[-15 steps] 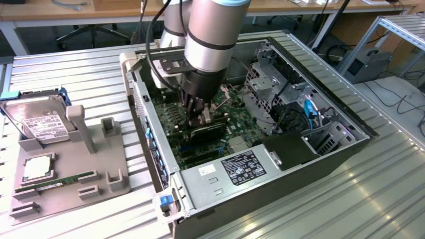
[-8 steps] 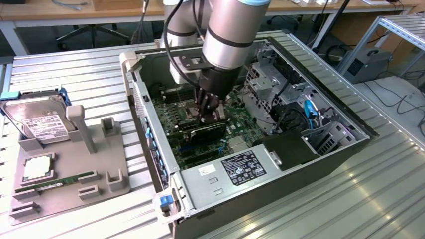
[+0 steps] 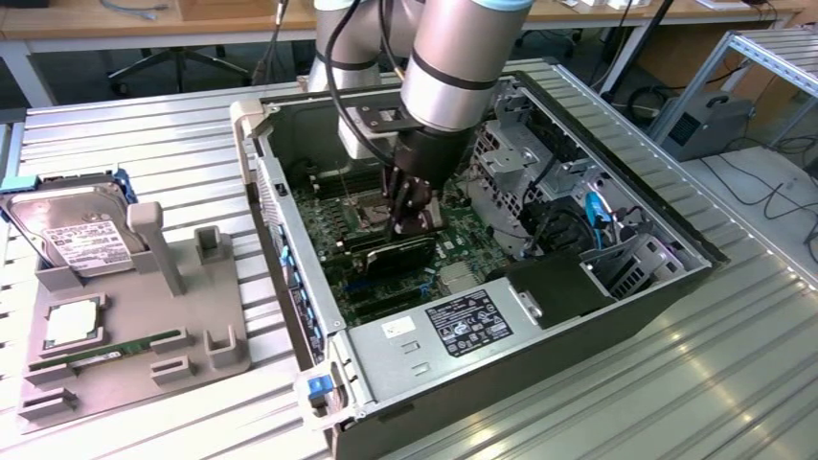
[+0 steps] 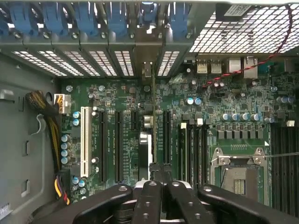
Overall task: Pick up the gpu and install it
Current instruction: 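Press down on the gpu until it lock into place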
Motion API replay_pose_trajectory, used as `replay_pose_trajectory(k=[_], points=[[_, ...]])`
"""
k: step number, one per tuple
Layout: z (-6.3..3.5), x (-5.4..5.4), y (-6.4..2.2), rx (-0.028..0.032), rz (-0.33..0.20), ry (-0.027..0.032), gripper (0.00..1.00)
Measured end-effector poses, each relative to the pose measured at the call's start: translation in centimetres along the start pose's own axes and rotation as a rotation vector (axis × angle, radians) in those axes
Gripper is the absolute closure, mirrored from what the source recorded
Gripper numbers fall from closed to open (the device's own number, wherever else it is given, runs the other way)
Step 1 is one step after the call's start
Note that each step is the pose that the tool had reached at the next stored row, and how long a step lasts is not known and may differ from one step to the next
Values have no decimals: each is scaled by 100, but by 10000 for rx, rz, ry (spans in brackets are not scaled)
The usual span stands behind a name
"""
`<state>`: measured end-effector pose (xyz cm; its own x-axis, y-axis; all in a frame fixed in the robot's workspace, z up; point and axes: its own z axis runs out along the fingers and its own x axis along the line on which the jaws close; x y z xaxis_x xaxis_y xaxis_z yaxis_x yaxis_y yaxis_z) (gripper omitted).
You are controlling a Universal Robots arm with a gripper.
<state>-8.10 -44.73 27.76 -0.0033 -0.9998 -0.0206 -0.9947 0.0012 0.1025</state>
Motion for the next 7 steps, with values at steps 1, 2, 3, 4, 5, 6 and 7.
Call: replay_pose_trajectory(k=[1,2,3,4,5,6,7], points=[[0,0,-2,0,-1,0,89],[0,0,-4,0,-1,0,89],[-1,0,-6,0,0,0,89],[-1,0,-10,0,0,0,89],[-1,0,-10,0,0,0,89],[-1,0,-10,0,0,0,89],[-1,0,-10,0,0,0,89]])
